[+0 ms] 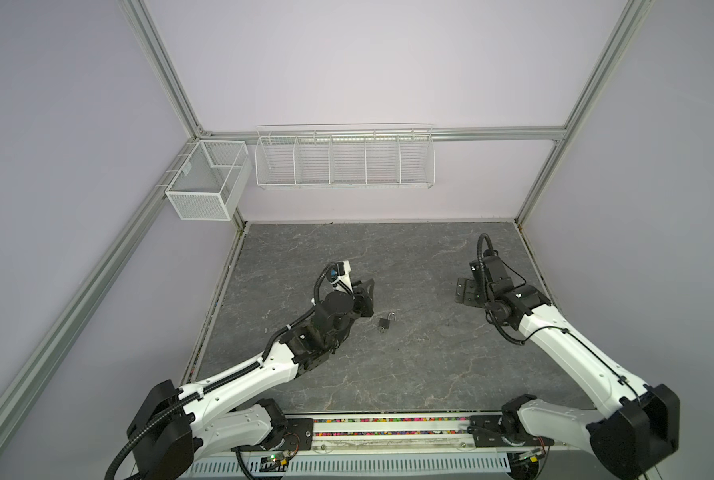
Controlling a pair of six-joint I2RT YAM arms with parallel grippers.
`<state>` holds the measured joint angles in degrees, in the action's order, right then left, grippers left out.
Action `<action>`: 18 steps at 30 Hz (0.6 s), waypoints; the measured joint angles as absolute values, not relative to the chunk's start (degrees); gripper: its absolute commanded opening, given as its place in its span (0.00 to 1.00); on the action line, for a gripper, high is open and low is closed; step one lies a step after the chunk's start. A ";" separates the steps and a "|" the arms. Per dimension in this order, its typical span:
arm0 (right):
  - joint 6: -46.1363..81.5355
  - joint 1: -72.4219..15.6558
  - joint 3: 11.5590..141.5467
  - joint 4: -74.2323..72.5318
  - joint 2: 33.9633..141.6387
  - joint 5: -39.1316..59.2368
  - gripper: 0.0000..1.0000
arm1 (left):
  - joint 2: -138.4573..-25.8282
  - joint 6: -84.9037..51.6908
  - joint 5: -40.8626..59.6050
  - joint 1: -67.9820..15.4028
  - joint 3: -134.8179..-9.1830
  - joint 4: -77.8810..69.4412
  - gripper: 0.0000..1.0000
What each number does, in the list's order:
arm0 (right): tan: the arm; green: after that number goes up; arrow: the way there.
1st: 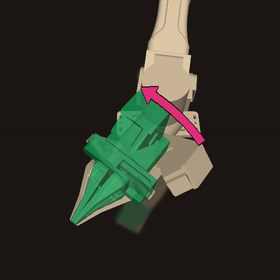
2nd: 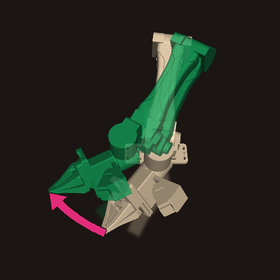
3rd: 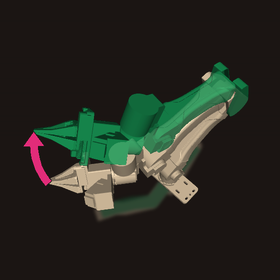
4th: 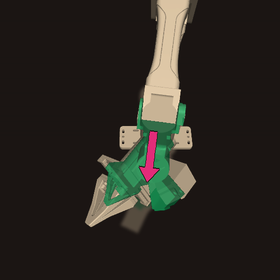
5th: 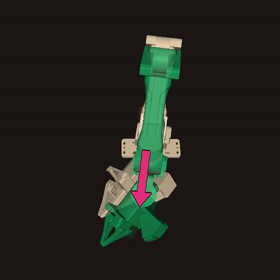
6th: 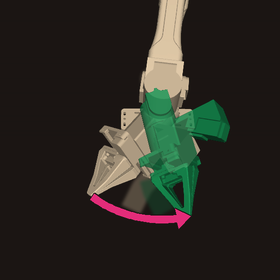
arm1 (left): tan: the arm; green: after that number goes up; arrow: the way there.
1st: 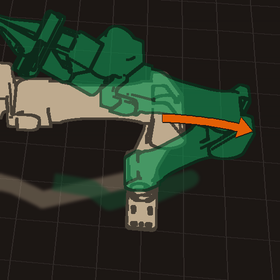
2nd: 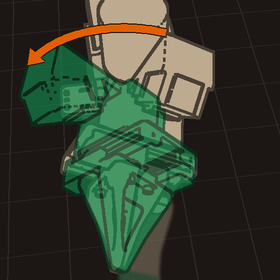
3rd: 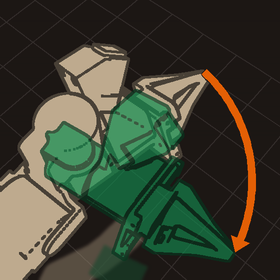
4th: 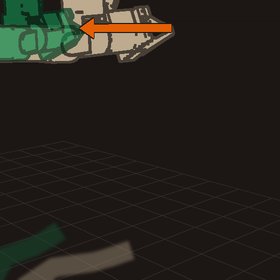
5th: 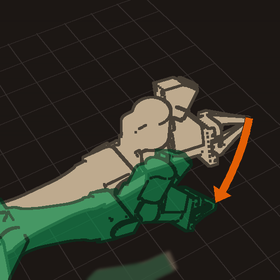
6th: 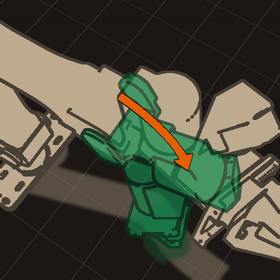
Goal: Unlock with the key
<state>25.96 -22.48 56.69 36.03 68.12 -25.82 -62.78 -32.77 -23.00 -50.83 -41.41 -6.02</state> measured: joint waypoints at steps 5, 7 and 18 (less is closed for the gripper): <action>24.08 -22.17 56.55 33.12 67.29 -21.87 0.96 | -58.92 -32.77 -21.69 -44.40 -42.13 2.28 0.50; 23.97 -23.05 56.55 32.47 67.29 -19.03 0.96 | -57.82 -32.73 -20.34 -41.43 -42.13 5.91 0.52; 29.85 -38.35 56.58 28.08 72.31 -5.82 0.98 | -67.70 -32.34 -5.32 -23.31 -41.67 16.58 0.62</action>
<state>29.85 -38.35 56.58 28.08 72.31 -5.82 -67.70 -32.34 -5.32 -23.31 -41.67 16.58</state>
